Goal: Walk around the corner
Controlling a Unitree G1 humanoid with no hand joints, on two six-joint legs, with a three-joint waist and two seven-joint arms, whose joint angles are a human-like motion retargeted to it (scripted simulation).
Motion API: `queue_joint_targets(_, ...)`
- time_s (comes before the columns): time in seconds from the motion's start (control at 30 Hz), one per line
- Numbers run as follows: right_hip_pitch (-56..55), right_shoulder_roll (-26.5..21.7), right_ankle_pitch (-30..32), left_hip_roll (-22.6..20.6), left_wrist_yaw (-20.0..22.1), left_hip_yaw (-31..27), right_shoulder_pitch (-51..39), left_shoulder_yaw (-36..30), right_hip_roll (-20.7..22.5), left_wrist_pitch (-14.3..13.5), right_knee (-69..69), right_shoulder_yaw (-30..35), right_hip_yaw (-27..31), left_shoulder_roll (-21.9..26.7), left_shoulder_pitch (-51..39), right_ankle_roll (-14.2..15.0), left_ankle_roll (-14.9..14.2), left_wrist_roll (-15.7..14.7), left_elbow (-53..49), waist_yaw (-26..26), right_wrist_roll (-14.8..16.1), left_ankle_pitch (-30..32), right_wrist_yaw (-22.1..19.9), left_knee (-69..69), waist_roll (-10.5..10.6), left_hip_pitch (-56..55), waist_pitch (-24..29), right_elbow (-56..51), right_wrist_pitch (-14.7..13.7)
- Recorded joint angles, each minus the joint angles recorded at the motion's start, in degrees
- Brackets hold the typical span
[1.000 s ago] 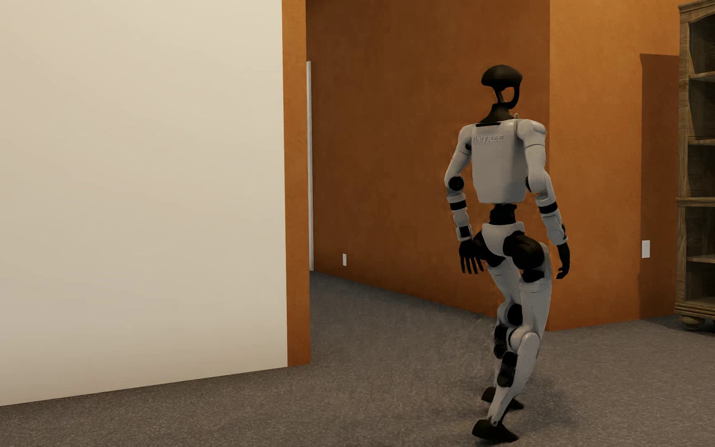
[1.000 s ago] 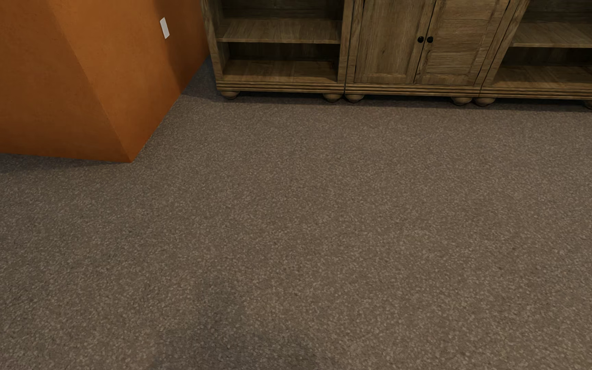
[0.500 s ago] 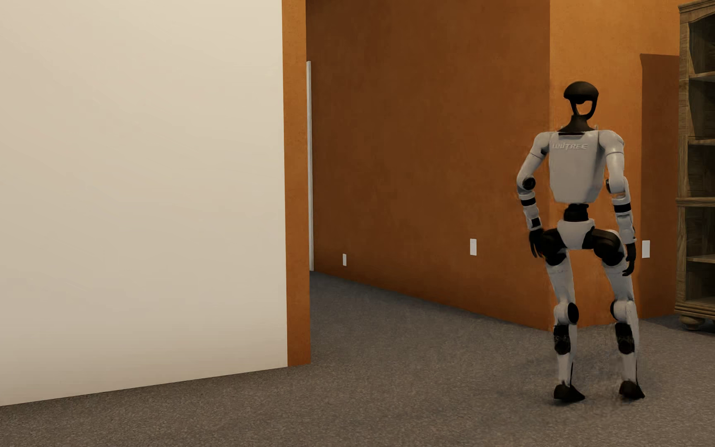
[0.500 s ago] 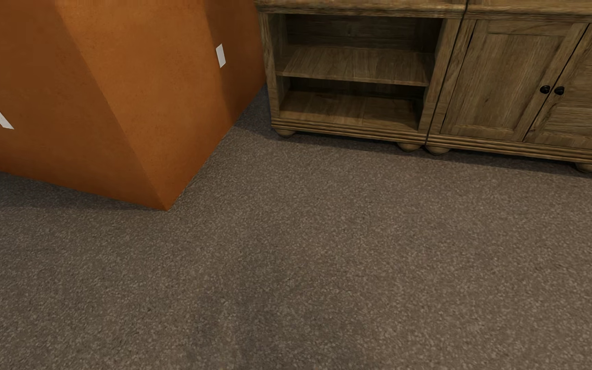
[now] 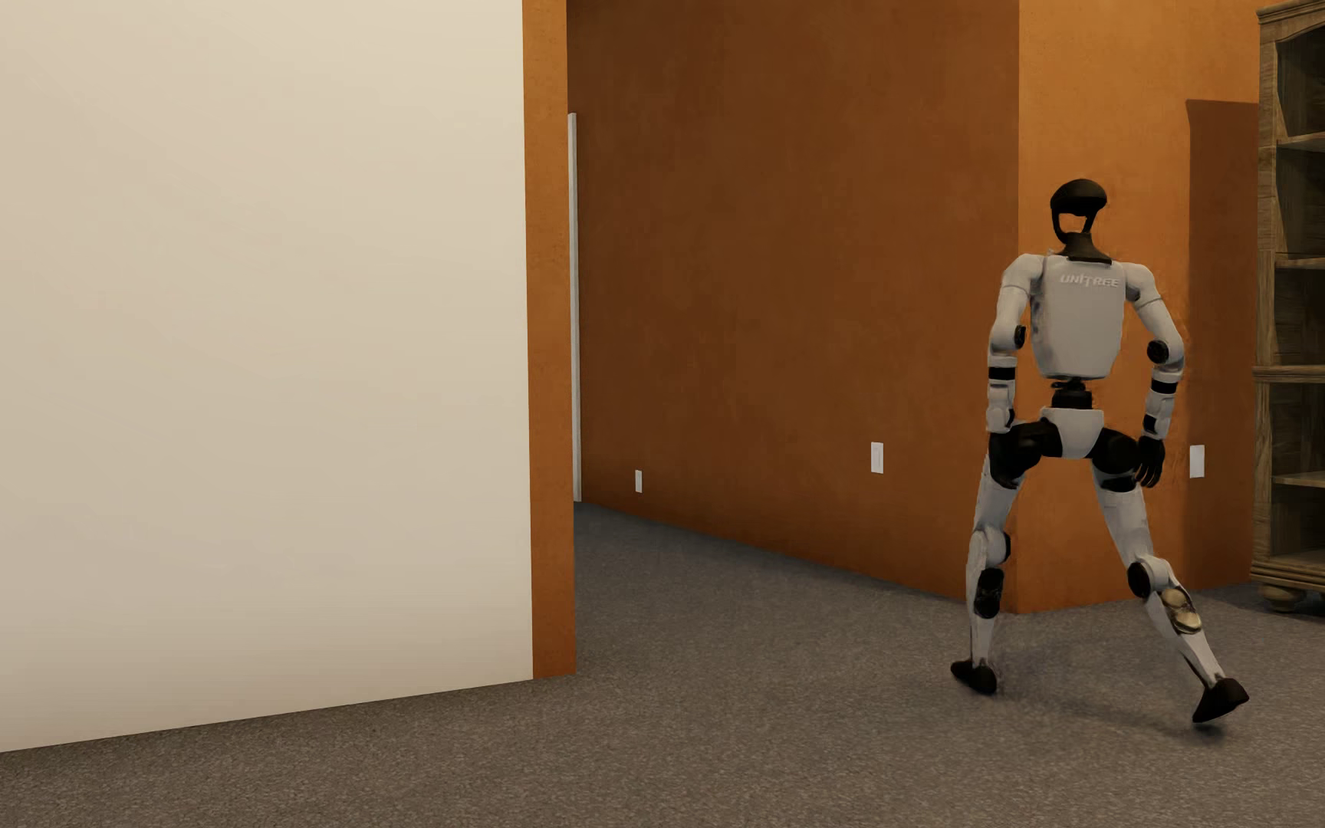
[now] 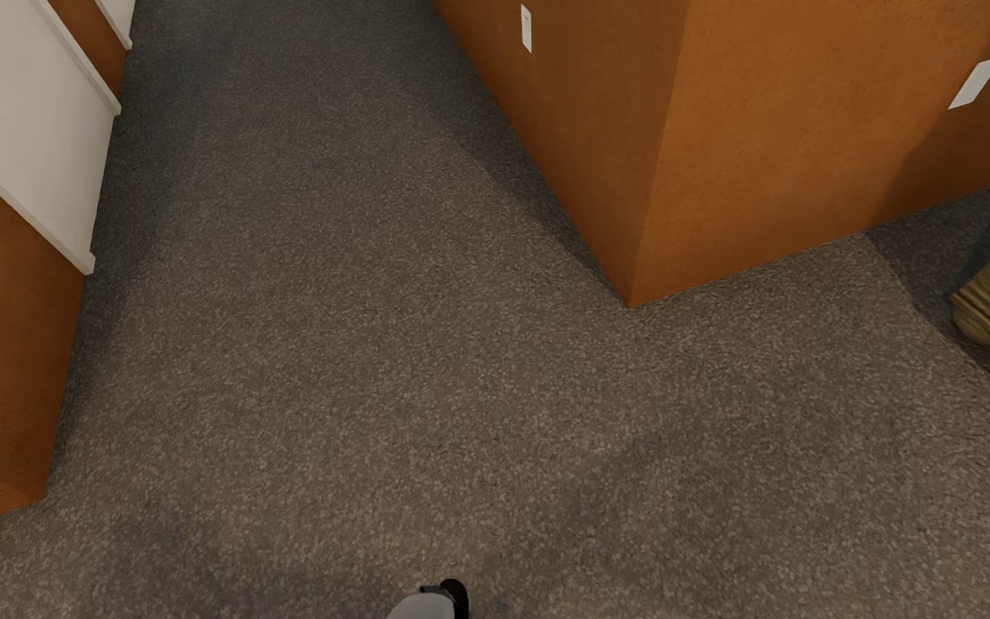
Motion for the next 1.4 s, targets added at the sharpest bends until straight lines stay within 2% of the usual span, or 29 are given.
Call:
queue_joint_targets(0.03, 1.2, -0.4, -1.4, 1.2, 0.0, 0.0, -1.8, -1.7, 0.1, 0.0, 0.4, 1.6, 0.0, 0.6, 1.1, 0.0, 0.0, 0.0, 1.8, 2.7, 0.0, 0.1, 0.0, -0.4, -0.7, -1.8, 0.4, -0.9, 0.0)
queue_joint_targets(0.1, 4.8, -1.2, 0.3, 1.5, 0.0, 0.0, -4.4, -3.1, -1.4, 0.0, 1.6, 2.1, 0.0, 1.1, 3.0, 0.0, 0.0, 0.0, 5.0, 7.1, 0.0, 16.5, 0.0, 7.3, -2.9, -7.2, 1.8, -1.8, 0.0)
queue_joint_targets(0.13, 6.2, -1.2, 4.6, 0.0, 0.0, 0.0, -4.2, -4.8, -2.2, 0.0, 2.4, 0.7, 0.0, 1.0, 2.5, 0.0, 0.0, 0.0, 7.3, 8.0, 0.0, 18.4, 0.0, 10.8, -4.1, -8.3, 2.1, -1.7, 0.0)
queue_joint_targets(0.2, 0.5, -0.8, 16.3, -3.3, 0.0, 0.0, -2.3, -5.6, -3.1, 0.0, 11.8, 0.7, 0.0, 0.7, 3.2, 0.0, 0.0, 0.0, 8.1, 8.0, 0.0, 11.8, 0.0, 12.7, -5.3, -4.6, 0.3, 0.7, 0.0)
queue_joint_targets(0.23, -4.6, -0.6, 16.8, -5.1, 0.0, 0.0, -1.9, -3.9, -1.8, 0.0, 19.8, 1.2, 0.0, 0.7, 3.9, 0.0, 0.0, 0.0, 6.4, 4.8, 0.0, 7.9, 0.0, 12.7, -5.6, -1.9, 0.0, 2.2, 0.0)
queue_joint_targets(0.33, -20.1, 0.2, 6.6, -12.3, 0.0, 0.0, 1.7, -4.9, 2.0, 0.0, 41.3, 3.7, 0.0, 1.1, -1.6, 0.0, 0.0, 0.0, 1.1, -5.0, 0.0, 0.6, 0.0, 4.5, -6.3, 15.3, 2.5, 3.9, 0.0)
queue_joint_targets(0.4, -32.5, -0.1, 2.3, -14.1, 0.0, 0.0, 4.4, 1.9, 4.7, 0.0, 39.4, 7.5, 0.0, 1.4, -5.8, 0.0, 0.0, 0.0, -4.9, -10.8, 0.0, -6.2, 0.0, -2.0, -6.0, 26.8, 2.9, 5.4, 0.0)
queue_joint_targets(0.5, -41.5, 0.3, 5.9, -10.7, 0.0, 0.0, 9.0, 12.3, 6.2, 0.0, 15.0, 9.8, 0.0, 2.7, -11.9, 0.0, 0.0, 0.0, -14.6, -19.3, 0.0, -15.5, 0.0, -7.6, -5.5, 41.7, 2.0, 7.9, 0.0)
queue_joint_targets(0.57, -44.0, 0.4, 7.7, -9.6, 0.0, 0.0, 11.7, 16.6, 6.1, 0.0, -3.5, 10.1, 0.0, 3.9, -16.8, 0.0, 0.0, 0.0, -19.8, -21.6, 0.0, -19.6, 0.0, -9.1, -5.8, 48.5, -0.1, 8.4, 0.0)
queue_joint_targets(0.63, -46.4, 0.3, 6.6, -5.4, 0.0, 0.0, 13.2, 20.1, 5.1, 0.0, -2.1, 10.1, 0.0, 4.3, -18.5, 0.0, 0.0, 0.0, -23.0, -25.9, 0.0, -17.6, 0.0, -7.8, -5.6, 53.4, -0.8, 8.9, 0.0)
queue_joint_targets(0.67, -49.0, 0.3, 11.0, -2.3, 0.0, 0.0, 13.0, 21.1, 5.8, 0.0, 5.9, 10.9, 0.0, 3.8, -18.1, 0.0, 0.0, 0.0, -23.1, -27.0, 0.0, -13.1, 0.0, -4.3, -4.3, 54.1, -0.9, 10.4, 0.0)
queue_joint_targets(0.7, -49.7, 0.5, 11.7, 1.0, 0.0, 0.0, 11.8, 21.2, 8.4, 0.0, 13.4, 12.2, 0.0, 2.1, -16.7, 0.0, 0.0, 0.0, -21.1, -26.5, 0.0, -5.1, 0.0, 2.4, -2.0, 53.5, -0.1, 13.5, 0.0)
queue_joint_targets(0.77, -43.8, 2.0, 5.4, 0.6, 0.0, 0.0, 9.2, 17.7, 10.9, 0.0, 18.2, 10.9, 0.0, 1.9, -14.3, 0.0, 0.0, 0.0, -16.6, -22.7, 0.0, 10.7, 0.0, 28.6, -2.4, 42.7, 0.0, 13.8, 0.0)
queue_joint_targets(0.8, -38.4, 2.6, 4.5, 0.7, 0.0, 0.0, 8.4, 14.0, 13.2, 0.0, 16.0, 10.0, 0.0, 1.5, -14.1, 0.0, 0.0, 0.0, -13.5, -18.3, 0.0, 10.1, 0.0, 40.7, -1.9, 36.4, 0.7, 11.2, 0.0)
queue_joint_targets(0.87, -28.2, 3.7, 4.9, -2.8, 0.0, 0.0, 5.1, 10.4, 14.3, 0.0, 9.8, 7.0, 0.0, 1.0, -9.9, 0.0, 0.0, 0.0, -9.2, -9.1, 0.0, 8.9, 0.0, 48.9, -4.7, 24.5, 1.2, 4.5, 0.0)
queue_joint_targets(0.9, -22.0, 4.1, 4.9, -4.3, 0.0, 0.0, 3.6, 11.3, 14.3, 0.0, 6.0, 6.5, 0.0, 1.1, -6.0, 0.0, 0.0, 0.0, -8.6, -5.5, 0.0, 10.5, 0.0, 45.0, -6.3, 19.6, 1.5, 0.3, 0.0)
queue_joint_targets(0.93, -16.5, 3.8, 4.6, -5.3, 0.0, 0.0, 1.9, 5.9, 14.0, 0.0, 2.8, 4.1, 0.0, -0.9, -6.0, 0.0, 0.0, 0.0, 1.0, -3.1, 0.0, 14.7, 0.0, 35.7, -6.2, 15.6, 1.8, -3.5, 0.0)
queue_joint_targets(1.0, -6.8, 3.7, 3.0, -6.0, 0.0, 0.0, -1.4, 0.0, 12.7, 0.0, -2.4, 1.7, 0.0, 0.3, -0.6, 0.0, 0.0, 0.0, 2.2, 1.7, 0.0, 22.4, 0.0, 11.2, -7.1, 9.8, 1.4, -11.8, 0.0)
queue_joint_targets(1.03, -2.8, 3.0, 1.0, -5.4, 0.0, 0.0, -3.5, -1.3, 12.4, 0.0, -3.4, 0.0, 0.0, 0.0, 1.4, 0.0, 0.0, 0.0, 3.6, 3.5, 0.0, 14.3, 0.0, -0.1, -6.5, 8.6, 1.0, -14.9, 0.0)
queue_joint_targets(1.07, -0.3, 2.3, -1.2, -4.6, 0.0, 0.0, -5.3, -3.4, 11.8, 0.0, -3.5, -0.7, 0.0, 0.1, 3.1, 0.0, 0.0, 0.0, 4.1, 5.4, 0.0, -3.1, 0.0, -6.3, -6.0, 7.1, 0.5, -17.2, 0.0)
queue_joint_targets(1.1, 1.6, 1.8, -3.4, -3.7, 0.0, 0.0, -6.5, -4.3, 10.7, 0.0, -2.9, -2.2, 0.0, 0.0, 4.6, 0.0, 0.0, 0.0, 4.7, 7.2, 0.0, -14.6, 0.0, -4.8, -5.6, 5.5, 0.0, -18.5, 0.0)
queue_joint_targets(1.13, 3.5, 1.8, -3.2, -4.0, 0.0, 0.0, -7.1, -5.5, 9.5, 0.0, -1.6, -3.3, 0.0, -0.1, 5.8, 0.0, 0.0, 0.0, 5.3, 9.2, 0.0, -14.9, 0.0, -5.2, -5.7, 4.1, 0.3, -18.6, 0.0)
queue_joint_targets(1.17, 6.0, 2.3, -0.5, -5.0, 0.0, 0.0, -6.9, -6.5, 8.1, 0.0, 0.0, -4.5, 0.0, -0.2, 6.5, 0.0, 0.0, 0.0, 6.2, 10.4, 0.0, -4.5, 0.0, -4.0, -6.3, 3.0, 0.6, -16.8, 0.0)
queue_joint_targets(1.2, 5.8, 3.1, 6.6, -6.7, 0.0, 0.0, -6.0, -7.2, 7.1, 0.0, 3.5, -5.1, 0.0, -0.4, 6.8, 0.0, 0.0, 0.0, 7.0, 10.0, 0.0, 10.5, 0.0, -1.5, -7.1, 0.9, -0.6, -14.5, 0.0)
queue_joint_targets(1.23, 3.3, 4.5, 18.0, -9.4, 0.0, 0.0, -4.9, -8.7, 4.4, 0.0, 12.7, -4.3, 0.0, -0.4, 6.1, 0.0, 0.0, 0.0, 8.0, 9.0, 0.0, 18.0, 0.0, 3.3, -9.1, 0.6, -0.8, -9.7, 0.0)
queue_joint_targets(1.27, 0.8, 5.6, 27.6, -11.2, 0.0, 0.0, -3.5, -8.3, 3.5, 0.0, 22.5, -2.6, 0.0, -0.2, 5.1, 0.0, 0.0, 0.0, 7.8, 7.6, 0.0, 17.9, 0.0, 6.5, -9.4, 3.7, -0.1, -4.0, 0.0)
queue_joint_targets(1.3, -6.0, 5.0, 26.9, -12.7, 0.0, 0.0, -2.8, -7.4, 3.6, 0.0, 34.7, 0.3, 0.0, -0.9, 2.9, 0.0, 0.0, 0.0, 6.8, 6.2, 0.0, 16.4, 0.0, 6.9, -8.7, 7.2, 0.5, 0.7, 0.0)
queue_joint_targets(1.37, -16.6, 5.5, 9.0, -13.9, 0.0, 0.0, -1.9, -3.7, 3.6, 0.0, 48.9, 5.9, 0.0, -0.2, -1.0, 0.0, 0.0, 0.0, 1.4, -1.0, 0.0, 10.4, 0.0, 4.0, -7.5, 18.1, 1.8, 9.2, 0.0)
queue_joint_targets(1.4, -21.2, 5.3, 4.8, -13.5, 0.0, 0.0, 0.0, -2.5, 4.0, 0.0, 48.8, 7.7, 0.0, 0.1, -3.7, 0.0, 0.0, 0.0, -0.9, -4.8, 0.0, 7.4, 0.0, 2.2, -6.4, 23.4, 1.7, 12.0, 0.0)
